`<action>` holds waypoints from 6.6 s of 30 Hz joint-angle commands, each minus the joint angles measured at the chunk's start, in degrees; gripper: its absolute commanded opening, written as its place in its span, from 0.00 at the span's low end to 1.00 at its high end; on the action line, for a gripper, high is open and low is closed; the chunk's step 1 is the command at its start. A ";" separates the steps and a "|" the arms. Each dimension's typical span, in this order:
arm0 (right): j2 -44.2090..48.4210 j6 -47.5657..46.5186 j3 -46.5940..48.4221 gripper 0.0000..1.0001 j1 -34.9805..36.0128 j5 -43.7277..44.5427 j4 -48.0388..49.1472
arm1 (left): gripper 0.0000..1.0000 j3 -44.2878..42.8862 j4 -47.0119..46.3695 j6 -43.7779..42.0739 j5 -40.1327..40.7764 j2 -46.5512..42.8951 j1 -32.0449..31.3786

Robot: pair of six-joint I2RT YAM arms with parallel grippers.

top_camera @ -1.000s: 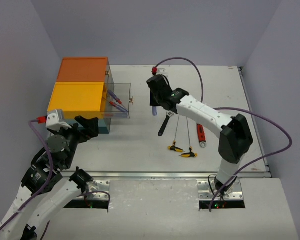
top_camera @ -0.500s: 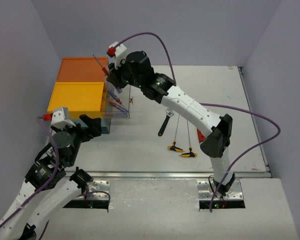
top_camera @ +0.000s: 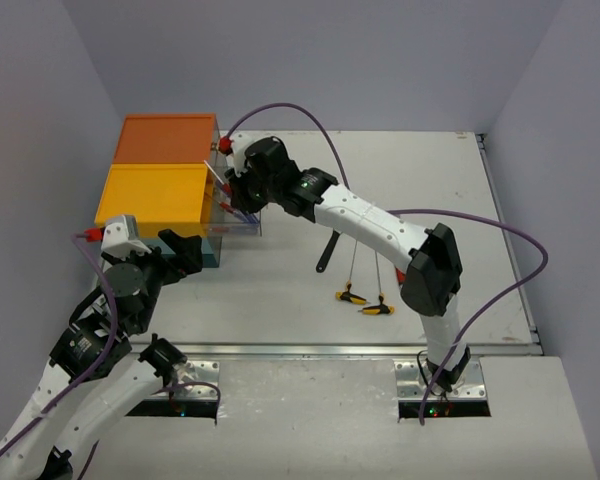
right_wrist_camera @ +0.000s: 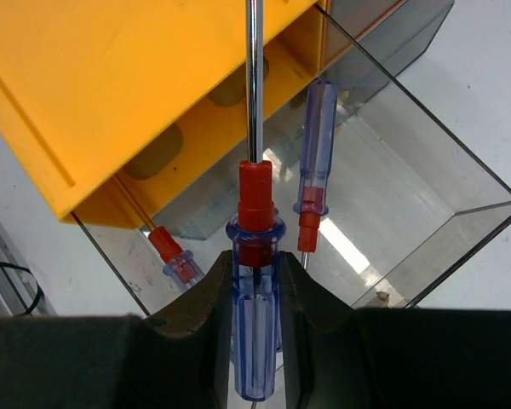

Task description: Sort the tools into containers

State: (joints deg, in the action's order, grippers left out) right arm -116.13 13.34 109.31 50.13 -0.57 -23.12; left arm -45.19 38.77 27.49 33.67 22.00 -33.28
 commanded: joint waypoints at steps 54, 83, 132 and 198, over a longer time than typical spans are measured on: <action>-5.62 17.67 -14.80 0.02 -2.05 -16.72 41.83 | 1.00 0.19 -2.30 -0.24 -0.77 0.50 0.32; -4.17 36.68 -28.93 0.38 -10.20 -18.13 54.75 | 1.00 0.54 -2.77 -0.54 -1.46 -0.79 0.23; -29.26 61.08 -7.50 0.19 -17.35 -41.98 70.00 | 1.00 0.72 -3.02 -0.85 -2.19 -2.63 0.23; 29.57 38.81 -66.47 0.34 -9.15 23.12 5.11 | 1.00 1.24 -4.49 -2.17 -5.28 -2.66 0.29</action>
State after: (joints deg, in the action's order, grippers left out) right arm -90.58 49.09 43.26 39.26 16.61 -18.59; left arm -44.12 37.29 26.24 29.13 19.84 -33.28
